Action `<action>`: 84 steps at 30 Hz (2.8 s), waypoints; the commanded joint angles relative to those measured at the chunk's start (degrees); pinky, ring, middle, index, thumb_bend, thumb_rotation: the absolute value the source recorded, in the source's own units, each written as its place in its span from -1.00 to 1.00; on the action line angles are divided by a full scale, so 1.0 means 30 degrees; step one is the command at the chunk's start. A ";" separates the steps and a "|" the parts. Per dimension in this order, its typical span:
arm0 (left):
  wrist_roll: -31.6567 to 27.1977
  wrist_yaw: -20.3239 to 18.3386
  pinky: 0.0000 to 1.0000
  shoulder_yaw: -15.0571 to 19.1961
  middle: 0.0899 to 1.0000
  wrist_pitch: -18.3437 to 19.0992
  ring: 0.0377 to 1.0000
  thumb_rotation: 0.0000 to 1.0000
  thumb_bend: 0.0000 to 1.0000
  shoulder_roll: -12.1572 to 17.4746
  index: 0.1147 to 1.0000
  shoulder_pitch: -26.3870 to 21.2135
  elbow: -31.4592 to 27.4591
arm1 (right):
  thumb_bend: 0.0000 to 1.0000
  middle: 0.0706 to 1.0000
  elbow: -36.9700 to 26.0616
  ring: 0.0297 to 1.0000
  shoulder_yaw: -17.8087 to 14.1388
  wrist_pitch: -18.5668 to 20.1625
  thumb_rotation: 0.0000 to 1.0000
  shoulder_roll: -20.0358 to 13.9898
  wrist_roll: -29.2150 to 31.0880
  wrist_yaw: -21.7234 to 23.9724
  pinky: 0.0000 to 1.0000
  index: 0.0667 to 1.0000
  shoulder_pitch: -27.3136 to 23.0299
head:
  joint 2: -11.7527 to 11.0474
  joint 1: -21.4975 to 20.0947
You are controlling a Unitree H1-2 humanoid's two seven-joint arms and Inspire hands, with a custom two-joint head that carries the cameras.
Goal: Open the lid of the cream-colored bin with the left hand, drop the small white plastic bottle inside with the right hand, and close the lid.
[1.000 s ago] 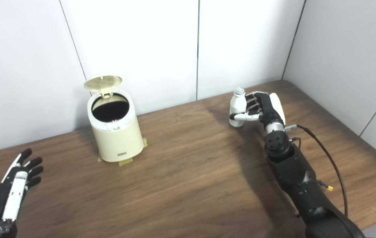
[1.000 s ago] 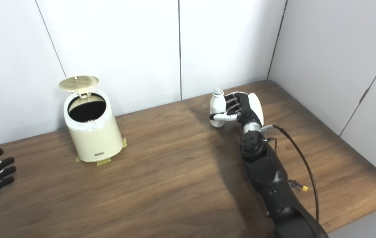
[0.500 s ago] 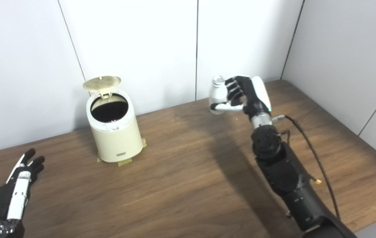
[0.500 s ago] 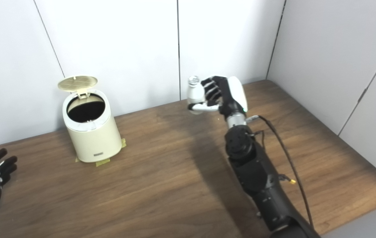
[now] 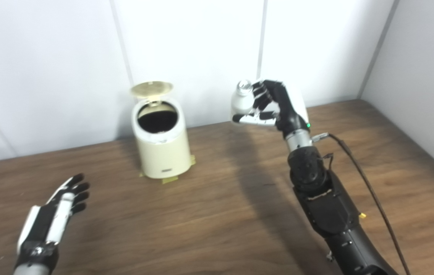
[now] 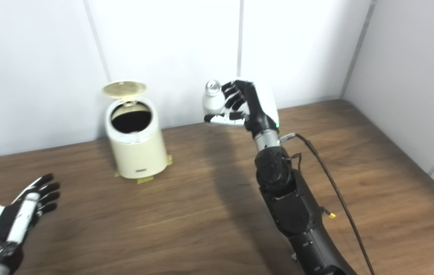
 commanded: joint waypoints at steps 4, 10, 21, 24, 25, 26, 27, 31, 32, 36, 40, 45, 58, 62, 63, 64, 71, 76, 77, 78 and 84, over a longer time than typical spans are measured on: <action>0.0327 0.0474 0.66 -0.0151 0.67 -0.0946 0.68 0.83 -0.28 -0.0276 0.81 -0.0153 0.0063 | 0.06 -0.17 -0.0698 -0.27 0.0334 -0.0681 -1.00 0.0581 -0.0394 0.0149 -0.34 -0.06 -0.1700 | -0.0072 0.0786; 0.0355 0.0524 0.66 -0.0279 0.68 -0.1320 0.68 0.79 -0.20 -0.0799 0.82 0.0156 0.0276 | 0.04 -0.12 -0.1029 -0.21 0.0768 -0.0425 -1.00 0.1078 -0.0456 0.0765 -0.30 -0.03 -0.2088 | -0.0218 0.1733; 0.1160 0.0910 0.63 -0.0956 0.70 -0.1711 0.67 0.90 -0.19 -0.1122 0.83 0.0428 0.0373 | 0.04 -0.13 -0.0583 -0.20 0.1554 -0.1333 -1.00 0.1380 -0.0563 0.1386 -0.27 -0.04 -0.3171 | -0.0416 0.3130; 0.1288 0.0956 0.64 -0.1025 0.70 -0.1966 0.68 0.92 -0.24 -0.1184 0.83 0.0477 0.0425 | 0.04 -0.12 0.0094 -0.21 0.1634 -0.1824 -1.00 0.1552 -0.0419 0.1365 -0.27 -0.04 -0.3574 | -0.0483 0.3386; 0.1322 0.0949 0.64 -0.1052 0.70 -0.2067 0.68 0.92 -0.22 -0.1183 0.83 0.0487 0.0445 | 0.04 -0.11 0.0302 -0.21 0.1637 -0.1956 -1.00 0.1621 -0.0415 0.1326 -0.27 -0.04 -0.3669 | -0.0499 0.3487; 0.1348 0.0948 0.64 -0.1074 0.70 -0.2141 0.68 0.92 -0.21 -0.1190 0.82 0.0491 0.0466 | 0.04 -0.11 0.0440 -0.21 0.1623 -0.2060 -1.00 0.1661 -0.0419 0.1307 -0.27 -0.05 -0.3723 | -0.0503 0.3529; 0.1341 0.0935 0.65 -0.1076 0.70 -0.2194 0.68 0.92 -0.20 -0.1199 0.82 0.0502 0.0484 | 0.04 -0.11 0.0654 -0.21 0.1635 -0.2260 -1.00 0.1707 -0.0427 0.1274 -0.27 -0.05 -0.3797 | -0.0524 0.3600; 0.1470 0.0920 0.62 -0.1117 0.70 -0.2306 0.68 0.92 -0.16 -0.1140 0.83 0.0555 0.0525 | 0.04 -0.11 0.1704 -0.20 0.1704 -0.2854 -1.00 0.1987 -0.0659 0.1006 -0.27 -0.05 -0.4198 | -0.0622 0.3831; 0.1472 0.0918 0.62 -0.1112 0.70 -0.2300 0.68 0.93 -0.15 -0.1142 0.83 0.0575 0.0506 | 0.04 -0.11 0.1994 -0.20 0.1726 -0.2925 -1.00 0.2087 -0.0774 0.0866 -0.28 -0.05 -0.4326 | -0.0622 0.3831; 0.1408 0.0965 0.63 -0.1061 0.71 -0.2297 0.68 0.91 -0.12 -0.1243 0.83 0.0623 0.0467 | 0.04 -0.11 0.2899 -0.20 0.1822 -0.3176 -1.00 0.2472 -0.0873 0.0676 -0.30 -0.06 -0.4842 | -0.0652 0.3909; 0.1380 0.0962 0.62 -0.1076 0.71 -0.2184 0.68 0.90 -0.13 -0.1312 0.84 0.0600 0.0315 | 0.04 -0.10 0.3693 -0.20 0.2030 -0.3724 -1.00 0.2590 -0.0871 0.0679 -0.30 -0.06 -0.5297 | -0.0623 0.3912; 0.1700 0.1051 0.59 -0.1210 0.69 -0.2253 0.67 0.94 -0.14 -0.1362 0.81 0.0620 0.0241 | 0.04 -0.10 0.4470 -0.19 0.2321 -0.3896 -1.00 0.2560 -0.1181 0.0690 -0.29 -0.07 -0.5657 | -0.0616 0.3886; 0.1778 0.1079 0.59 -0.1215 0.69 -0.2362 0.66 0.95 -0.16 -0.1510 0.83 0.0691 0.0283 | 0.04 -0.11 0.5848 -0.17 0.2620 -0.4342 -1.00 0.2810 -0.1322 0.0471 -0.26 -0.07 -0.6137 | -0.0561 0.3984; 0.1652 0.1072 0.62 -0.1113 0.69 -0.2410 0.67 0.94 -0.13 -0.1569 0.83 0.0724 0.0262 | 0.04 -0.12 0.6467 -0.18 0.2721 -0.4813 -1.00 0.2887 -0.1460 0.0134 -0.25 -0.06 -0.6218 | -0.0524 0.3960; 0.1731 0.1066 0.62 -0.1143 0.69 -0.2383 0.67 0.94 -0.13 -0.1543 0.83 0.0732 0.0230 | 0.04 -0.12 0.6648 -0.18 0.2692 -0.4899 -1.00 0.2941 -0.1434 0.0035 -0.25 -0.06 -0.6249 | -0.0527 0.3964; 0.1820 0.1066 0.62 -0.1178 0.69 -0.2338 0.67 0.95 -0.12 -0.1524 0.83 0.0742 0.0186 | 0.04 -0.12 0.6812 -0.18 0.2654 -0.4963 -1.00 0.2998 -0.1382 -0.0028 -0.25 -0.06 -0.6279 | -0.0538 0.3968; 0.1926 0.1108 0.61 -0.1228 0.68 -0.2341 0.66 0.95 -0.16 -0.1635 0.81 0.0775 0.0110 | 0.04 -0.12 0.7979 -0.18 0.2847 -0.5559 -1.00 0.2961 -0.1724 -0.0454 -0.23 -0.06 -0.6603 | -0.0454 0.4084; 0.1975 0.1133 0.60 -0.1253 0.68 -0.2458 0.66 0.94 -0.12 -0.1698 0.81 0.0779 0.0097 | 0.04 -0.12 0.8444 -0.18 0.2941 -0.5739 -1.00 0.2836 -0.1927 -0.0512 -0.22 -0.06 -0.6741 | -0.0394 0.4311; 0.1966 0.1129 0.60 -0.1251 0.68 -0.2527 0.66 0.95 -0.13 -0.1687 0.81 0.0788 0.0132 | 0.04 -0.12 0.8551 -0.18 0.2966 -0.5780 -1.00 0.2822 -0.1997 -0.0565 -0.22 -0.06 -0.6767 | -0.0394 0.4311; 0.1983 0.1138 0.60 -0.1257 0.67 -0.2525 0.66 0.95 -0.13 -0.1696 0.81 0.0801 0.0115 | 0.04 -0.12 0.8661 -0.18 0.2980 -0.5789 -1.00 0.2815 -0.2031 -0.0581 -0.22 -0.06 -0.6796 | -0.0387 0.4311; 0.1791 0.1120 0.60 -0.1187 0.68 -0.2371 0.67 0.94 -0.16 -0.1831 0.83 0.0841 0.0052 | 0.04 -0.13 0.9056 -0.18 0.2982 -0.5578 -1.00 0.2829 -0.2085 -0.0595 -0.22 -0.06 -0.6936 | -0.0356 0.4226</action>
